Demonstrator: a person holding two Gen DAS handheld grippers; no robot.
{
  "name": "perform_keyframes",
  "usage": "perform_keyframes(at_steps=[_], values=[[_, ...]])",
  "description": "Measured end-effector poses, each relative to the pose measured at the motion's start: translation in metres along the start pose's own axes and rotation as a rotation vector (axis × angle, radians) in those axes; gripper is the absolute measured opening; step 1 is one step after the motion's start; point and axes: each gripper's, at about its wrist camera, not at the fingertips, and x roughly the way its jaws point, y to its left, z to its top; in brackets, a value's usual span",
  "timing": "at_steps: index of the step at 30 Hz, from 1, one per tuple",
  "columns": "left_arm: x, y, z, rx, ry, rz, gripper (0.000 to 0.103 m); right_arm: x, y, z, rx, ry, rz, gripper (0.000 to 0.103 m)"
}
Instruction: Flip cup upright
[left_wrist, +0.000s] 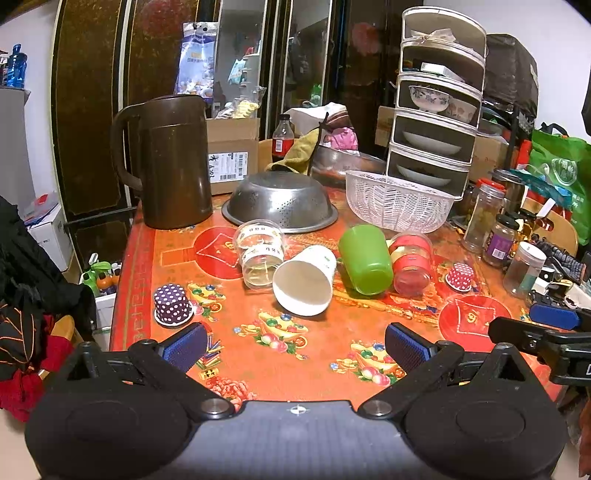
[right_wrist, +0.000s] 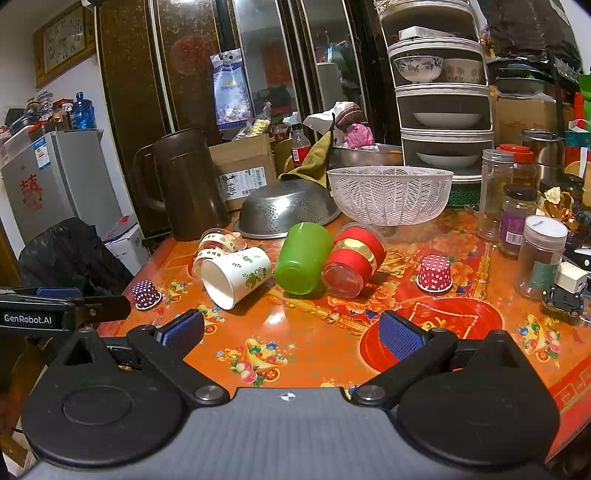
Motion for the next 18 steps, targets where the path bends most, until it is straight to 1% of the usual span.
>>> perform_keyframes(at_steps=[18], values=[[-0.0016,-0.0004,0.0000,-0.004,0.002,-0.002,0.103,-0.0005,0.0017,-0.0007,0.005,-0.001,0.005,0.102]])
